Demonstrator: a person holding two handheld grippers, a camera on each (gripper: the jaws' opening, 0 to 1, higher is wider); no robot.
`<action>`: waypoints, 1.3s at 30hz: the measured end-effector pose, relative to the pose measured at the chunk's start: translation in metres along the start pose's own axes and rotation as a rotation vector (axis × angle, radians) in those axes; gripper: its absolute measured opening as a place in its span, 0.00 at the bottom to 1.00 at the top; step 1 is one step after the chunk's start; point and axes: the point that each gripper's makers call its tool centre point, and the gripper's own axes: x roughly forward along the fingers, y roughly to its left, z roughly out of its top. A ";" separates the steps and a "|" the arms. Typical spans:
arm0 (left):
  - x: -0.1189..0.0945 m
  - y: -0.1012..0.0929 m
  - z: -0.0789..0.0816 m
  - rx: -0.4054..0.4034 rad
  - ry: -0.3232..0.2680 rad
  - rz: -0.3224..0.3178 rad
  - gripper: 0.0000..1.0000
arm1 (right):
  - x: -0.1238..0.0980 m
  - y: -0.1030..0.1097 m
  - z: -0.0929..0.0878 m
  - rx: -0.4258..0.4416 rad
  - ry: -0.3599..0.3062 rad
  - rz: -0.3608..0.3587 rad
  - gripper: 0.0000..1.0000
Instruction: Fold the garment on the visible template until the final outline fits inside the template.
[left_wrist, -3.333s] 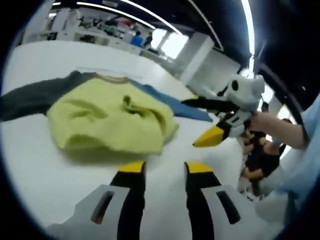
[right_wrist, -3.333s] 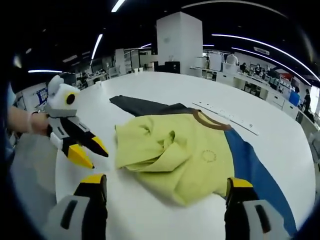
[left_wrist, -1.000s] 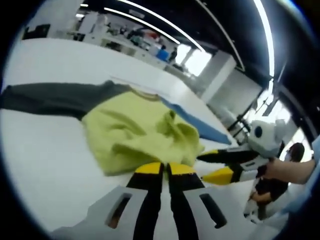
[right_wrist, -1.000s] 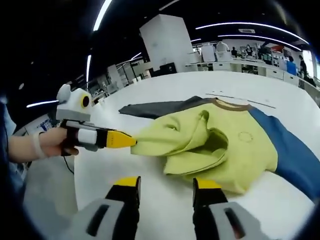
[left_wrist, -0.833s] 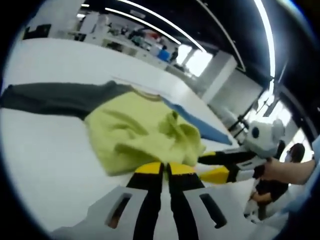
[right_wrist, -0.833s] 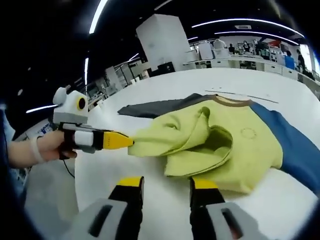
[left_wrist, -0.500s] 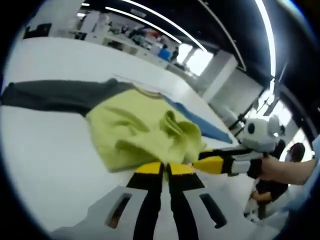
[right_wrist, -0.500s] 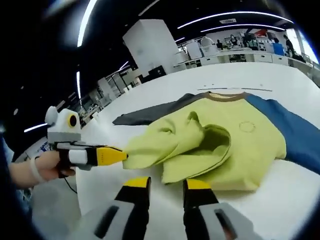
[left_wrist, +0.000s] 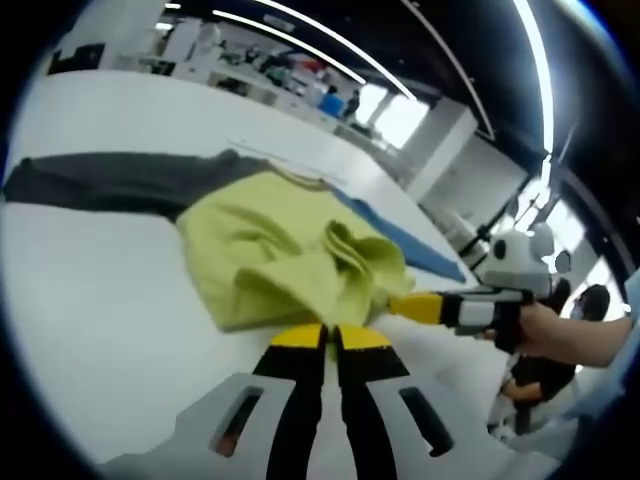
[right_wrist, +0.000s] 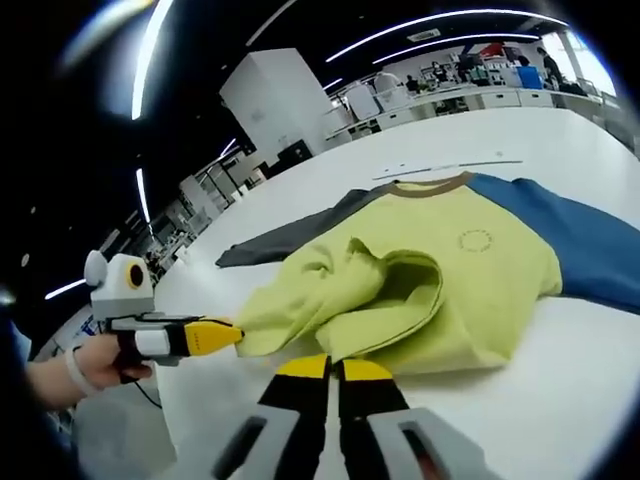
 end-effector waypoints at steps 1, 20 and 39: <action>-0.001 0.001 0.000 0.001 0.001 0.000 0.01 | -0.001 0.000 -0.001 -0.002 0.003 0.001 0.00; -0.044 0.020 -0.019 0.044 0.088 0.051 0.01 | -0.054 -0.008 -0.032 -0.081 0.061 -0.023 0.00; -0.096 0.034 -0.045 0.041 0.207 0.074 0.01 | -0.139 -0.025 -0.072 -0.329 0.226 -0.106 0.00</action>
